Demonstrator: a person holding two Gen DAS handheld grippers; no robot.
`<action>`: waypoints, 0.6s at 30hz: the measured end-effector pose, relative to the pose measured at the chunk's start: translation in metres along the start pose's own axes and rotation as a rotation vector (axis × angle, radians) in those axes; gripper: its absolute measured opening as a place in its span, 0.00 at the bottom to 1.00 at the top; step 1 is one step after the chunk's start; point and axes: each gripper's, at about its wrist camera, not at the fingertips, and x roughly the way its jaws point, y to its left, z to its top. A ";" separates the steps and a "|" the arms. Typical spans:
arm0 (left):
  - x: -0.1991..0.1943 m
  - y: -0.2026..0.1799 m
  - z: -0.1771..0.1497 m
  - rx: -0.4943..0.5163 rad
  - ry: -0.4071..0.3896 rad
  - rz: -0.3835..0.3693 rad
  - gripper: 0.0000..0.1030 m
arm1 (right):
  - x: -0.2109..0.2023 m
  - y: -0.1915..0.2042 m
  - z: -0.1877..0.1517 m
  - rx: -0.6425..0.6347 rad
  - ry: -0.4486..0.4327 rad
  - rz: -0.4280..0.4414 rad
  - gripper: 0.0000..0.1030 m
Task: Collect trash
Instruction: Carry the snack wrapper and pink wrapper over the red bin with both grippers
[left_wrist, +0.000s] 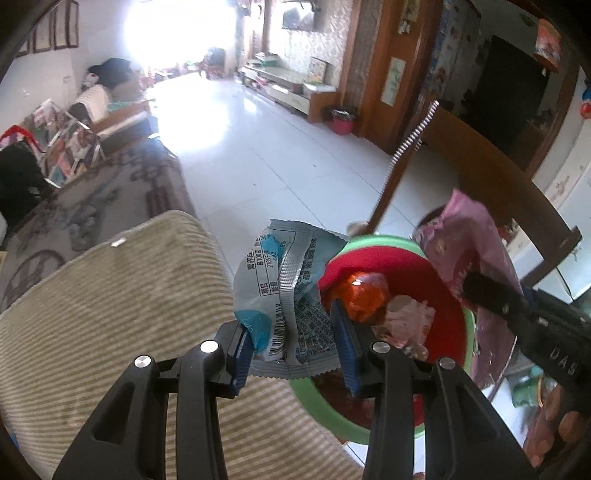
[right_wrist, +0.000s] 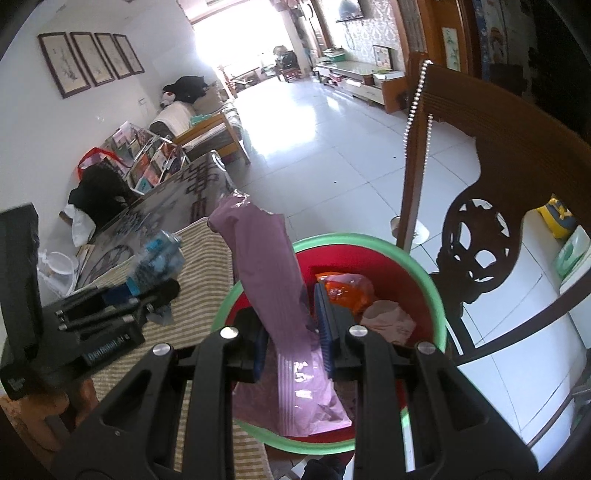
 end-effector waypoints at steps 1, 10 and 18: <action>0.002 -0.003 0.000 0.004 0.006 -0.007 0.36 | 0.000 -0.004 0.001 0.006 -0.002 -0.005 0.23; 0.033 -0.025 -0.004 0.031 0.094 -0.102 0.36 | 0.008 -0.033 0.000 0.059 0.028 -0.060 0.23; 0.068 -0.043 -0.006 0.058 0.215 -0.122 0.36 | 0.001 -0.056 -0.011 0.133 0.031 -0.072 0.23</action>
